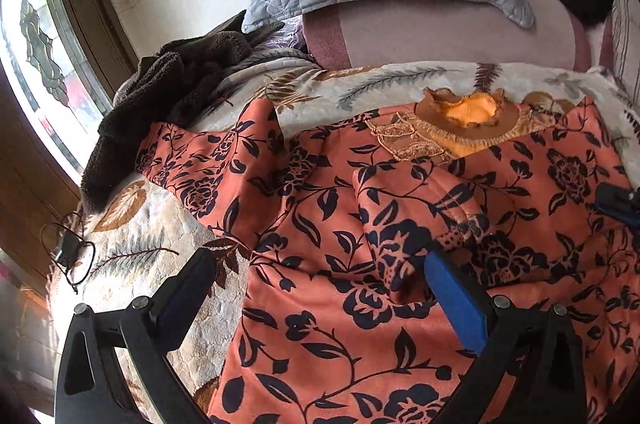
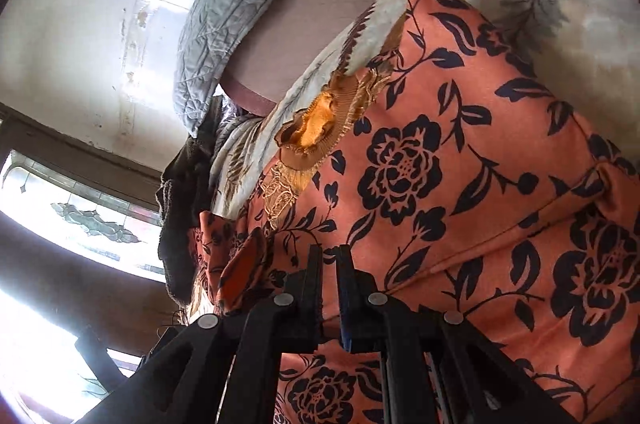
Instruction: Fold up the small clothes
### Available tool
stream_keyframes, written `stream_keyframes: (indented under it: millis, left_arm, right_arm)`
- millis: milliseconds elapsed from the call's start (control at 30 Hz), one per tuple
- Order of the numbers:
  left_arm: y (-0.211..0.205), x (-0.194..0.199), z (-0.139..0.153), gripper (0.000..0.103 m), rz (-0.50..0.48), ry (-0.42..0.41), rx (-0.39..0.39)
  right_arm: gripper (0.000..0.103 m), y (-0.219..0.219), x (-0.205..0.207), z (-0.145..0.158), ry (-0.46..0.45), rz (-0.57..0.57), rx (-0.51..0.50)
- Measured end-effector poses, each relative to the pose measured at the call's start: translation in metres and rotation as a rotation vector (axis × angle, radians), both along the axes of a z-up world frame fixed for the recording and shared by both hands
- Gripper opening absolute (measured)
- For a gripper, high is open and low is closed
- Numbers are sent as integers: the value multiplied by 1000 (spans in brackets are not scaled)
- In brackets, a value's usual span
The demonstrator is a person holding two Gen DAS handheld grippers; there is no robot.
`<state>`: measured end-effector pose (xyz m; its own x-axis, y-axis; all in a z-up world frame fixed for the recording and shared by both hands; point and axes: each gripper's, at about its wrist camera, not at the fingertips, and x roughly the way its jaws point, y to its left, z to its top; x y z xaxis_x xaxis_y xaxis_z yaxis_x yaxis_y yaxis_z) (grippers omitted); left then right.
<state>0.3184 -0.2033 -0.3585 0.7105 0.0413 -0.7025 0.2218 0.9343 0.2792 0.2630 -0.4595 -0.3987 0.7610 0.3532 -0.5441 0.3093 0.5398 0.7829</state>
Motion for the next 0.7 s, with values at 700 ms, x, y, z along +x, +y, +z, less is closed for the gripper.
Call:
stream_keyframes:
  millis: [700]
  left_arm:
    - [239, 104, 24, 103, 473, 108, -112]
  right_arm:
    - [9, 50, -10, 55, -251, 67, -304]
